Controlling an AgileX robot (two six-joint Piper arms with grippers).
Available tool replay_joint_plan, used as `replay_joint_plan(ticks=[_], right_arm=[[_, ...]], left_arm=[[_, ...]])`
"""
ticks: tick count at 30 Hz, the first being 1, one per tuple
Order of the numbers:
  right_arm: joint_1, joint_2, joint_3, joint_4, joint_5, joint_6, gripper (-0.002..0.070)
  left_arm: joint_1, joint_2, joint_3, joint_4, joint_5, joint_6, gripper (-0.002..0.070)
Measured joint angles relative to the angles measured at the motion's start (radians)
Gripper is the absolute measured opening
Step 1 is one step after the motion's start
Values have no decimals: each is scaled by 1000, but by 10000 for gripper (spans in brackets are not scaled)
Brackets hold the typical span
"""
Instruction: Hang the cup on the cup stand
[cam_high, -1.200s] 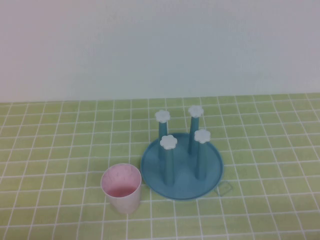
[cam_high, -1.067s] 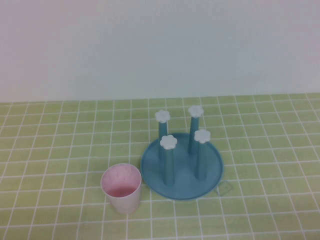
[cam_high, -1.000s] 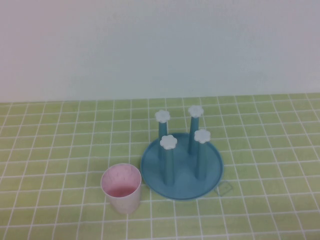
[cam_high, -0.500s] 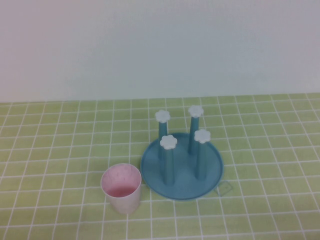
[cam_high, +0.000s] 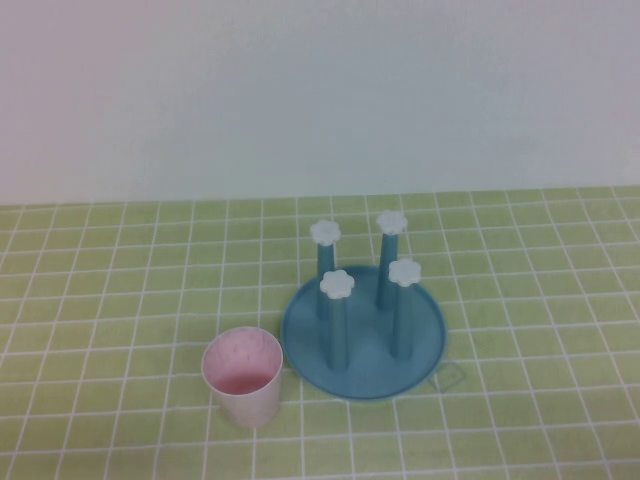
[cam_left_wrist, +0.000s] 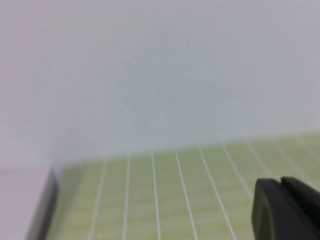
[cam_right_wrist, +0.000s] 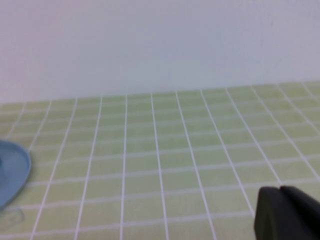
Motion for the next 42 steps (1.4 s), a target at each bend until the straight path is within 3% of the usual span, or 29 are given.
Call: replay_joint_plan(ticks=[4,10,17,26,35,42], right_arm=[[0,0,0,0,-88,-6,-1],[0,0,0,-2,-129,-44,-1],[0,0,0,0,-129,83,-1],[0,0,0,0,-136,79,-1],[0,0,0,-2,-276,45,-1],[0,0,-34,-2,-235,39,-1]], left_arm=[[0,0,0,97,-128,72,0],[0,0,0,107,-175,87,0],[-2,0,0,107,-241,-36,0],[-2,0,0,107,-282,-50,0],[-2,0,-4,107,-437,-95,0],[-2,6,-188,128,-264,-121,0]])
